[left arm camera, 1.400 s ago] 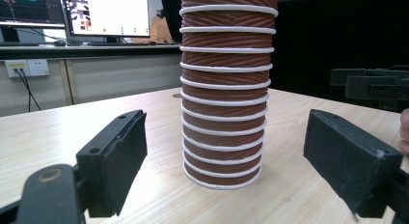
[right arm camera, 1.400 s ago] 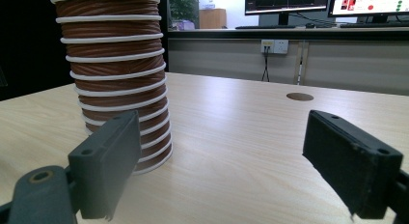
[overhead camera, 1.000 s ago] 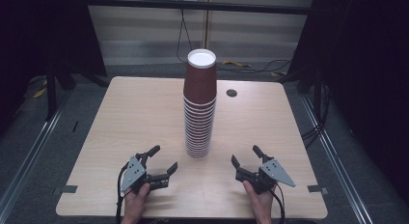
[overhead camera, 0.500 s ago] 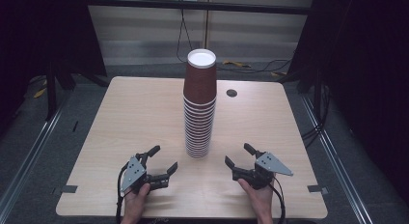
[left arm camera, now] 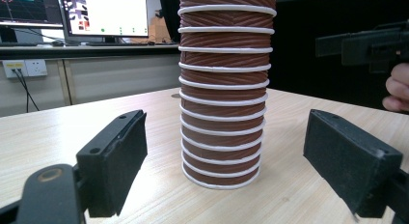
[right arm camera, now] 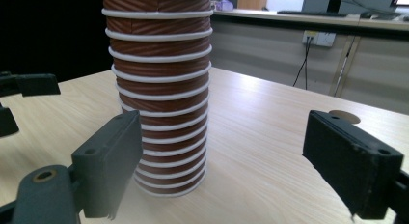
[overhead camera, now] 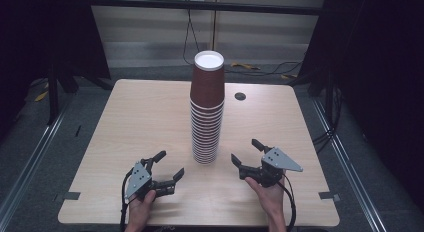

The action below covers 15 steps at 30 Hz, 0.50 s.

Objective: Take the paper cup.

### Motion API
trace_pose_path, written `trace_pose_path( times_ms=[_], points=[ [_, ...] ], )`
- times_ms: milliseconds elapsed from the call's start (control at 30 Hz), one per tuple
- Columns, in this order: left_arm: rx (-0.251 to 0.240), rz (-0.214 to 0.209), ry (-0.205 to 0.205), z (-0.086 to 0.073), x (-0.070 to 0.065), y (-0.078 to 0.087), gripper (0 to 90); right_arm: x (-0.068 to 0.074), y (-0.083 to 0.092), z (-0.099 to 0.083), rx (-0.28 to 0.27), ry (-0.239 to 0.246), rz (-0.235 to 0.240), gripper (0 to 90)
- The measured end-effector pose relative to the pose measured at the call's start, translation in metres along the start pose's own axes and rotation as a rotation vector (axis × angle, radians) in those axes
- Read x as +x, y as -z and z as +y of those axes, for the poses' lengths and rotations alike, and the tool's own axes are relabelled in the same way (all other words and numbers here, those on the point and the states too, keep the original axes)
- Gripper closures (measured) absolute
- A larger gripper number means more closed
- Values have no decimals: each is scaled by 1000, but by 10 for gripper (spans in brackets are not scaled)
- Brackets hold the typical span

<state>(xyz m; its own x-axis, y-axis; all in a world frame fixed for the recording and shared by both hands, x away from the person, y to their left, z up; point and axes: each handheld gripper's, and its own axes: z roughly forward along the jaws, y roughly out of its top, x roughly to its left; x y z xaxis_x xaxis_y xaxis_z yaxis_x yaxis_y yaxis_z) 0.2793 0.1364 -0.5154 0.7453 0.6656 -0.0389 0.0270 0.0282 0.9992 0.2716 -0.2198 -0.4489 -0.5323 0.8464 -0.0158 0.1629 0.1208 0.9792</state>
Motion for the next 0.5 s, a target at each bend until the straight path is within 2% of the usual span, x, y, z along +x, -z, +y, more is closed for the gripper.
trace_pose_path(
  times_ms=[67,100,133,167,233,300,333,400,500],
  points=[
    [0,0,-1,0,0,0,154,-1,-2,7,44,-19,13,136],
    [0,0,-1,0,0,0,154,-1,-3,12,37,-21,36,150],
    [0,0,-1,0,0,0,154,-1,-3,12,37,-21,36,150],
    [0,0,-1,0,0,0,154,-2,-3,17,30,-29,79,157],
    [0,0,-1,0,0,0,154,-1,-4,21,39,-33,83,153],
    [0,0,-1,0,0,0,154,-1,-5,30,40,-57,136,186],
    [0,0,-1,0,0,0,154,-1,-5,30,40,-57,136,186],
    [0,0,-1,0,0,0,154,-1,-6,36,35,-42,167,223],
    [0,0,-1,0,0,0,154,-2,-9,50,26,-33,171,218]
  ],
)
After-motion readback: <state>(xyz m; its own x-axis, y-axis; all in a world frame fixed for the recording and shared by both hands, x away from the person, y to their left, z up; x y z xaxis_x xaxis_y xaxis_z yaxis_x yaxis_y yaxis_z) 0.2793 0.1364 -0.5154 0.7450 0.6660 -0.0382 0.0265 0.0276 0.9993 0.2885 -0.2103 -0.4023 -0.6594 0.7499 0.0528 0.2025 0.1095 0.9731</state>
